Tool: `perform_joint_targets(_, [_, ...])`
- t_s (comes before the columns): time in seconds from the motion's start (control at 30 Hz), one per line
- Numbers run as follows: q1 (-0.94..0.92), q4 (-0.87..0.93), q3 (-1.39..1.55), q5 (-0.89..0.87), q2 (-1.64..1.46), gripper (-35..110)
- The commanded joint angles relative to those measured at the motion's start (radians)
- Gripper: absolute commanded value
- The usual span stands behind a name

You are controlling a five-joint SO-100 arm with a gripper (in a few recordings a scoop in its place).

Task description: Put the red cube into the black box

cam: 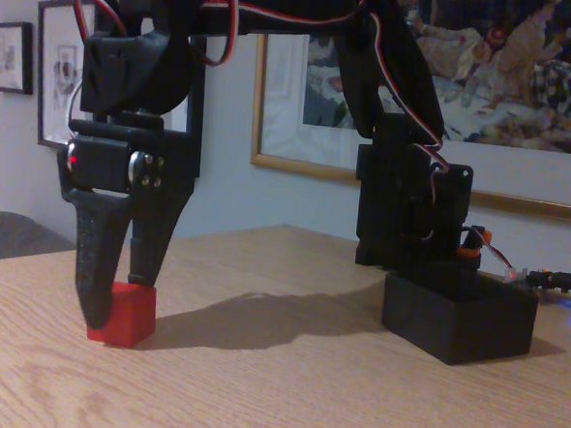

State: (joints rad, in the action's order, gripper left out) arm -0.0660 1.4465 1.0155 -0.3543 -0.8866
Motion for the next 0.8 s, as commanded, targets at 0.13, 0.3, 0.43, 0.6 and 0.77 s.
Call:
perform_joint_targets(0.13, [-0.015,0.02,-0.035,-0.034,-0.002,8])
perform_joint_targets(0.3, [-0.026,0.054,-0.051,-0.037,-0.025,2])
perform_joint_targets(0.43, [-0.049,0.127,-0.046,-0.043,-0.14,1])
perform_joint_targets(0.6, [-0.146,0.187,0.114,-0.049,-0.408,0])
perform_joint_targets(0.77, [-0.279,0.222,0.29,-0.046,-0.646,0])
